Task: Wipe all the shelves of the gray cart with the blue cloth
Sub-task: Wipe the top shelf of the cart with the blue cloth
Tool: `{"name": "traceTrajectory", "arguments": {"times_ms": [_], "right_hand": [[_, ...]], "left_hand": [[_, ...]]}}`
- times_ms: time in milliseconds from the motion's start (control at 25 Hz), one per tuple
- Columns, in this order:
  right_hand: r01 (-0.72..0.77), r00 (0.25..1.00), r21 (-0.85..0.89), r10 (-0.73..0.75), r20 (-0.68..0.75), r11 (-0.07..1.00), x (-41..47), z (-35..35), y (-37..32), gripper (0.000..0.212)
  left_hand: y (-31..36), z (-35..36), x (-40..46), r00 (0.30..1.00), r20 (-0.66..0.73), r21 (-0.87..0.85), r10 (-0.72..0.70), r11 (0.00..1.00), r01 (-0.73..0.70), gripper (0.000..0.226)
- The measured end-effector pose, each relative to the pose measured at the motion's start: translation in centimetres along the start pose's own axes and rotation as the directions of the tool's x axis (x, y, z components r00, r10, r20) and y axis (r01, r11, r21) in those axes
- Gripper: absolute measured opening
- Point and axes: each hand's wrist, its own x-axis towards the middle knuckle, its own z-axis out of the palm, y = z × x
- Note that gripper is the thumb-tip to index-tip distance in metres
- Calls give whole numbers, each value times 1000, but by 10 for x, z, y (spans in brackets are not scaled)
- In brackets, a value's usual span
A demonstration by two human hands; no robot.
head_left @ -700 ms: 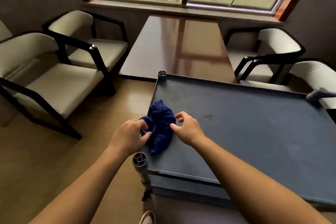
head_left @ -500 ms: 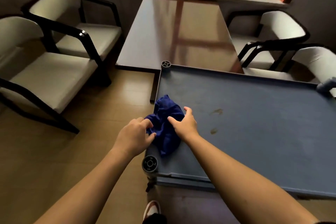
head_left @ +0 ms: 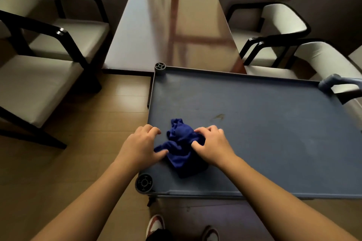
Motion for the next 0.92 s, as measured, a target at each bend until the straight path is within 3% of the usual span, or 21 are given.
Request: {"name": "traceTrajectory", "arguments": {"times_ms": [120, 200, 320, 480, 680, 920], "right_hand": [[201, 971, -123, -214, -110, 972, -9, 29, 1, 66], [233, 962, -196, -256, -96, 952, -9, 51, -9, 69], [206, 959, -312, -256, -126, 927, -4, 73, -19, 69], [166, 949, -325, -240, -203, 931, 0, 86, -31, 67], [210, 898, -385, -333, -288, 899, 6, 91, -23, 41], [178, 885, -433, -336, -322, 884, 10, 75, 3, 26]], "left_hand": [[8, 13, 10, 974, 226, 189, -27, 982, -17, 142], [6, 25, 14, 964, 262, 243, -36, 970, -30, 158], [1, 41, 19, 966, 256, 239, -19, 970, -44, 166], [-2, 57, 20, 979, 202, 261, -33, 965, -22, 170], [-2, 60, 23, 981, 187, 287, -50, 958, -6, 175], [0, 59, 23, 983, 169, 276, -67, 961, 18, 179]]}}
